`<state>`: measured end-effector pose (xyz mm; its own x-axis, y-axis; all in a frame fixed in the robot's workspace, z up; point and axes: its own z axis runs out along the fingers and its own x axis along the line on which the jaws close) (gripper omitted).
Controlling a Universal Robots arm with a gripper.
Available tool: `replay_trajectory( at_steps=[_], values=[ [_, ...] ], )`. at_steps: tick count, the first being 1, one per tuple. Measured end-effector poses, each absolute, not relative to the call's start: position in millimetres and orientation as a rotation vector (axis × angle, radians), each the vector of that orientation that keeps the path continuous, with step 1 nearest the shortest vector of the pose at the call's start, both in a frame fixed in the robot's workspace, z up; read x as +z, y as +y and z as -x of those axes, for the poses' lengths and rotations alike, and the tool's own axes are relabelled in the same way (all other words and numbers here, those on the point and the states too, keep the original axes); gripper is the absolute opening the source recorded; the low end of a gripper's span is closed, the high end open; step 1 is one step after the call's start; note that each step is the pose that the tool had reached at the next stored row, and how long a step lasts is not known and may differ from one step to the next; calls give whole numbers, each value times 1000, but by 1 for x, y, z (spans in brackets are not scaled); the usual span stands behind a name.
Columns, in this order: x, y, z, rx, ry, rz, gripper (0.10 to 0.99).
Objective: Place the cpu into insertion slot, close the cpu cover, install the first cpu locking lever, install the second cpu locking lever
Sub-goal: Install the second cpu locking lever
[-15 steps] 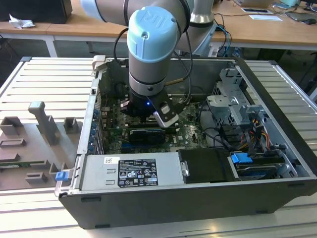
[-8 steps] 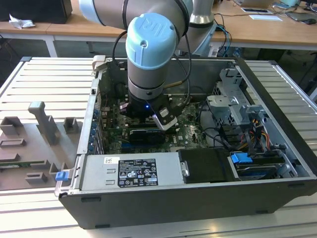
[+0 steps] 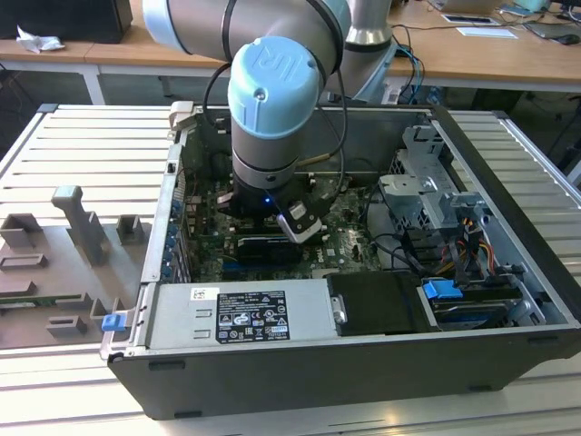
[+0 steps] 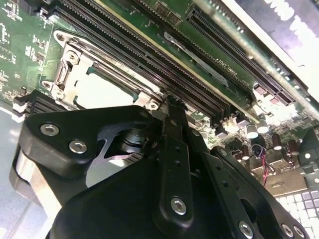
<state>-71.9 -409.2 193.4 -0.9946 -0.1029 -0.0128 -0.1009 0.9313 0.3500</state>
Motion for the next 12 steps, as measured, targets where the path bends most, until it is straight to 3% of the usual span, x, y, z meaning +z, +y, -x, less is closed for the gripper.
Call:
replay_trajectory(
  at_steps=[12],
  values=[
    [200, -409, 74, -559, -3081, -166, 106]
  ],
)
